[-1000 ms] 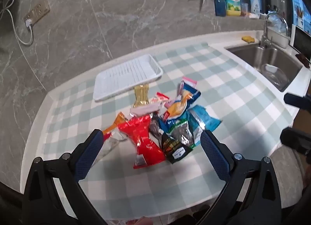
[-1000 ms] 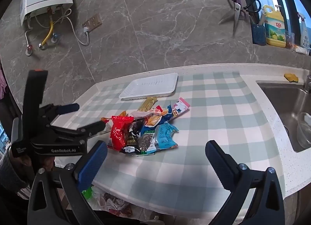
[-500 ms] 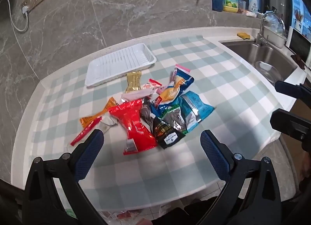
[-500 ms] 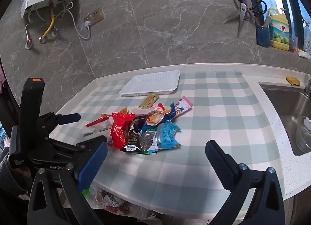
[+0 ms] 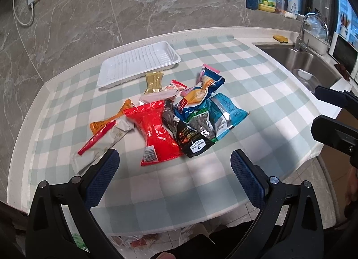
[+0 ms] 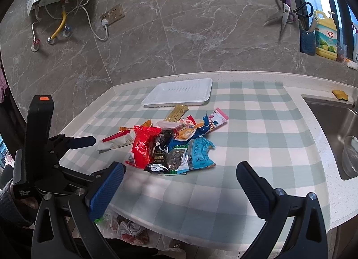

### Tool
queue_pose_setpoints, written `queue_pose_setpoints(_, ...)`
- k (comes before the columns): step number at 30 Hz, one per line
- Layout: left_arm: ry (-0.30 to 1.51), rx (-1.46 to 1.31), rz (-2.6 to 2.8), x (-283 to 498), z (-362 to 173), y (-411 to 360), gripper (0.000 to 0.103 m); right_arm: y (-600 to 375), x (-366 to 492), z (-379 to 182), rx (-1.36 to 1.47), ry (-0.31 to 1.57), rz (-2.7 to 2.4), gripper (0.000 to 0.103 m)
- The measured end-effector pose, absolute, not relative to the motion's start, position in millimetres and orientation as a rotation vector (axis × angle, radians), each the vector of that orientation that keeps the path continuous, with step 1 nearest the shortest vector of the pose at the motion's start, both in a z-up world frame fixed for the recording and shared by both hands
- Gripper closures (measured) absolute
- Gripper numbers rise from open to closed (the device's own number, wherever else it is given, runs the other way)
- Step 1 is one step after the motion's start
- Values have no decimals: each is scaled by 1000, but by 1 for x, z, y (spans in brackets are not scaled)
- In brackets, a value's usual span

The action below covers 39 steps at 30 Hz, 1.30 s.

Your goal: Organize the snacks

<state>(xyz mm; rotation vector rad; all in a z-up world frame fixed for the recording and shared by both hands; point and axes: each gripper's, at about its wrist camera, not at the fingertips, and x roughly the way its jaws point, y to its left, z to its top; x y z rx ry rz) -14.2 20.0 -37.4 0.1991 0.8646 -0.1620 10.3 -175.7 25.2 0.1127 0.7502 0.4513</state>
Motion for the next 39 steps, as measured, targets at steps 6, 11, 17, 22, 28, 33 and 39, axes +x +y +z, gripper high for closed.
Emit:
queue_pose_setpoints(6,871,196,-164,-18,-43,24,2,-171,8,25,110,755,456,0)
queue_pose_setpoints(11,876,188,-163,-18,-45,27,2,-168,8,24,108,758,458,0)
queue_pose_setpoints(17,877,187,-163,-20,-47,29,2,-165,8,25,108,762,458,0)
queue_pose_setpoints(22,875,186,-162,-21,-48,30,2,-163,8,24,105,764,458,0)
queue_pose_setpoints(28,873,183,-162,-21,-49,30,2,-160,8,23,102,764,460,0)
queue_pose_setpoints(33,873,183,-160,-21,-50,30,2,-158,9,24,101,763,461,0)
queue_pose_setpoints(39,871,179,-161,-22,-50,32,2,-156,9,24,100,763,463,0)
